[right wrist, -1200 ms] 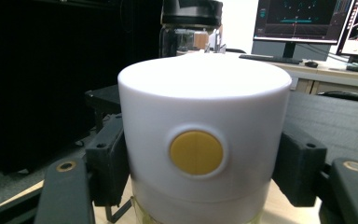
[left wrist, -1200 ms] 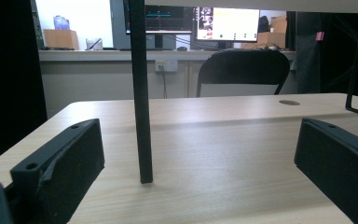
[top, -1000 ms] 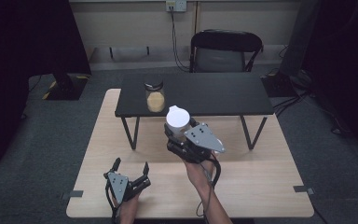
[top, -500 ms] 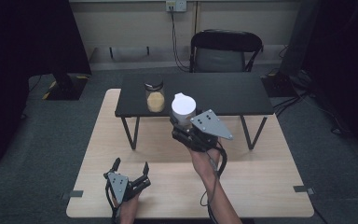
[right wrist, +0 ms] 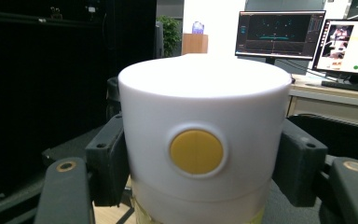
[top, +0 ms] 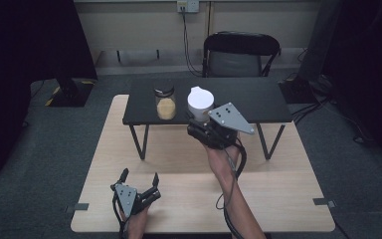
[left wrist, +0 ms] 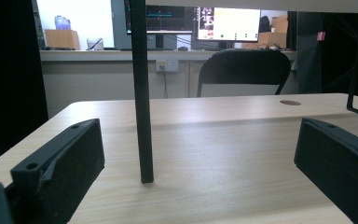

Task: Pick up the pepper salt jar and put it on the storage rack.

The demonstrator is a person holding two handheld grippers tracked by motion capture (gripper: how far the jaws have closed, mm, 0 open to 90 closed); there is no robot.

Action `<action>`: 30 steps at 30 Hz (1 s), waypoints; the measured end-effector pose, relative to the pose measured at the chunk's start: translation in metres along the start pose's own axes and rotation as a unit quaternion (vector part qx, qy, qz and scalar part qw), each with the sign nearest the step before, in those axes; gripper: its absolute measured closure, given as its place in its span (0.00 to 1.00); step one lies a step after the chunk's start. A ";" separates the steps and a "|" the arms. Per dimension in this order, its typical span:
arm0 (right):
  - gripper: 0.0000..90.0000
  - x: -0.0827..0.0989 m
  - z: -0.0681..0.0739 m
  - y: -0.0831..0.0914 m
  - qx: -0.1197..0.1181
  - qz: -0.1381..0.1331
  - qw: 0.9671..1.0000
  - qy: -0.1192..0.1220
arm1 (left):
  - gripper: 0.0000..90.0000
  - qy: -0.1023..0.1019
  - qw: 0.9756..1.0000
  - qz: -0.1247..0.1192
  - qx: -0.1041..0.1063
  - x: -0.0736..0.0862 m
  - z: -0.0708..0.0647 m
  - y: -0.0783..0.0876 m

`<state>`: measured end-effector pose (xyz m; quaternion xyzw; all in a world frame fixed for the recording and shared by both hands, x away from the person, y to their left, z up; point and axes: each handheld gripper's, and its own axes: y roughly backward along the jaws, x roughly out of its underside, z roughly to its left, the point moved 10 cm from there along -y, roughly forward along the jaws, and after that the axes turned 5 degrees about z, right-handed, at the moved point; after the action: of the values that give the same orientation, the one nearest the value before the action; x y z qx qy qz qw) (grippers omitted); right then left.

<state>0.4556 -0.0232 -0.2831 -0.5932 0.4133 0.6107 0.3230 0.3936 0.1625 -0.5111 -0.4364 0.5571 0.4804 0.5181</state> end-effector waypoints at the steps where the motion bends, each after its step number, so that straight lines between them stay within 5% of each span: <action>1: 0.34 -0.001 -0.001 0.000 0.001 -0.001 1.000 -0.001 | 0.01 0.000 1.000 0.000 0.000 0.000 0.000 0.000; 12: 0.34 -0.013 -0.015 -0.016 0.017 -0.001 1.000 -0.001 | 0.01 0.001 1.000 -0.001 0.000 0.000 0.000 0.000; 30: 0.34 -0.008 -0.029 -0.048 0.030 0.014 0.999 -0.010 | 0.01 0.000 1.000 -0.001 0.000 0.000 0.000 0.000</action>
<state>0.5121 -0.0262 -0.2801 -0.5714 0.4362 0.6086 0.3359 0.3937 0.1624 -0.5110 -0.4370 0.5571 0.4797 0.5183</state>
